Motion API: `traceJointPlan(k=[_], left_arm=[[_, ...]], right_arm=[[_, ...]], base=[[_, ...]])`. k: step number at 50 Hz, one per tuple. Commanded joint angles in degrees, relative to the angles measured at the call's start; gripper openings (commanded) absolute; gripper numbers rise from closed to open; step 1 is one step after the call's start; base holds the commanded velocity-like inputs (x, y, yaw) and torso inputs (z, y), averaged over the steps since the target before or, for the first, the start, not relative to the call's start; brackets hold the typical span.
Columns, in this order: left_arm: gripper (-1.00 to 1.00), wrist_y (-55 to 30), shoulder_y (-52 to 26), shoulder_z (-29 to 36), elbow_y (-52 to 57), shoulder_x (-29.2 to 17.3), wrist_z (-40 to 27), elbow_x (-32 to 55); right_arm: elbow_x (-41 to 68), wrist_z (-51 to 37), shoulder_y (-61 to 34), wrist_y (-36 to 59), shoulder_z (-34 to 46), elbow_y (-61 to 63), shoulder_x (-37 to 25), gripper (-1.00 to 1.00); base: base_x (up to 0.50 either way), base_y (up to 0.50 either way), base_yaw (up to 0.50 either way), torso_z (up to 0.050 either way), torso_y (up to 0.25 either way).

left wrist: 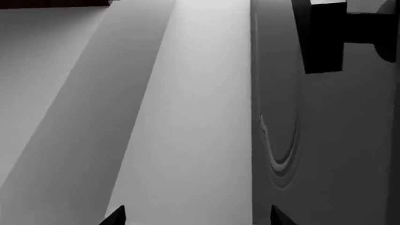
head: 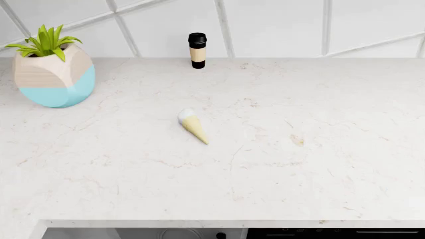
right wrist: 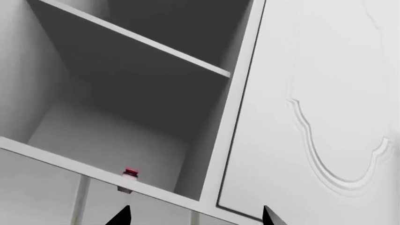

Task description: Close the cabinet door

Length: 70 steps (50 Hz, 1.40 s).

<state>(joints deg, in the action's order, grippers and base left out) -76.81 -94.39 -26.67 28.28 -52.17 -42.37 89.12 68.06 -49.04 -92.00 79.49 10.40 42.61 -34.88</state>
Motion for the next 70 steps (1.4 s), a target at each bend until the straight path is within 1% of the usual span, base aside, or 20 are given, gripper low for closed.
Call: traceJointPlan(k=[1, 17, 25, 33, 45, 53, 63, 70], left_arm=[[1.0, 2.6, 0.7, 6.0, 0.3, 7.3, 0.7, -2.3], [1.0, 5.3, 0.2, 10.7, -1.8, 13.6, 0.5, -4.7], [1.0, 7.3, 1.3, 11.2, -2.2, 17.2, -0.3, -4.3], [1.0, 8.9, 1.3, 12.3, -2.3, 19.3, 0.0, -6.2], [1.0, 13.6, 0.8, 13.3, -4.6, 24.8, 1.2, -9.2], [1.0, 16.2, 1.1, 12.6, -7.2, 27.2, 0.9, -10.2], [1.0, 19.1, 2.5, 12.6, -10.0, 29.7, 2.1, -12.3], [1.0, 20.1, 1.9, 13.0, -11.0, 31.3, 2.1, -12.0]], right_arm=[[0.5, -0.1, 0.3, -0.8, 0.1, 0.1, -0.7, 1.0], [1.3, -0.5, 0.4, -1.5, -0.2, 0.2, -1.8, 1.0], [1.6, -0.7, 0.7, -1.9, -0.2, 0.3, -2.3, 1.0], [2.1, -1.0, 0.8, -2.2, -0.3, 0.4, -2.7, 1.0], [2.6, -1.2, 1.3, -2.8, -0.4, 0.5, -3.5, 1.0], [2.9, -1.4, 1.6, -3.3, -0.6, 0.6, -4.0, 1.0], [3.8, -1.7, 1.0, -3.3, -0.6, 0.4, -4.4, 1.0], [4.1, -1.7, 1.1, -3.6, -0.7, 0.3, -4.9, 1.0]], base=[[0.0, 0.0, 0.0, 0.0, 0.0], [0.0, 0.0, 0.0, 0.001, 0.0], [0.0, 0.0, 0.0, 0.001, 0.0], [0.0, 0.0, 0.0, 0.001, 0.0], [0.0, 0.0, 0.0, 0.002, 0.0], [0.0, 0.0, 0.0, 0.003, 0.0], [0.0, 0.0, 0.0, 0.002, 0.0], [0.0, 0.0, 0.0, 0.002, 0.0]])
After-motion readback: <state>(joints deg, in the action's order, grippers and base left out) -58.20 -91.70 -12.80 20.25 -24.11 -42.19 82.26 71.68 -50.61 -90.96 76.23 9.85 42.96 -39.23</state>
